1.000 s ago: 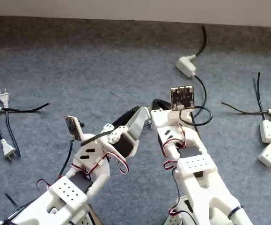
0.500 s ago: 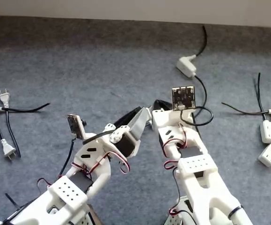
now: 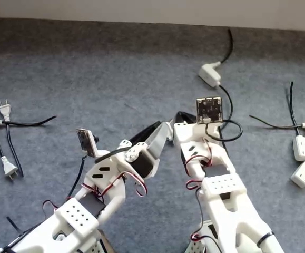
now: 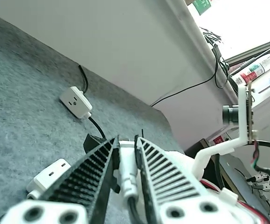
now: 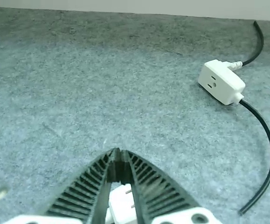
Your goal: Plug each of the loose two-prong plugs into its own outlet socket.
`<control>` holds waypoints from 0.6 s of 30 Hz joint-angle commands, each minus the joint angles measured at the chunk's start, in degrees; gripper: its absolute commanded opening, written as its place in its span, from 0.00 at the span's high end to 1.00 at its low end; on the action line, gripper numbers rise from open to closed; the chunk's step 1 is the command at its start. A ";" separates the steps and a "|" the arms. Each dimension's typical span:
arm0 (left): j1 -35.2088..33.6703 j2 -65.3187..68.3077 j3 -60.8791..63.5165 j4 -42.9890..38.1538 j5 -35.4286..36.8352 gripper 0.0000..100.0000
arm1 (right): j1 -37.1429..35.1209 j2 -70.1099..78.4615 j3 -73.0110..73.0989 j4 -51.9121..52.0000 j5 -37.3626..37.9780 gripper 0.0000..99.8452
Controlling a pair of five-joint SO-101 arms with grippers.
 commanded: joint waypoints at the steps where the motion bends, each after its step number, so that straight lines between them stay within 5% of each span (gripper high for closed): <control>1: 6.29 0.84 0.31 2.46 -0.35 0.99 | 1.01 -0.48 -5.76 -2.15 0.35 0.99; 18: 5.32 0.92 -1.71 6.86 -0.44 0.99 | 1.89 -0.48 -5.49 -2.15 0.35 0.99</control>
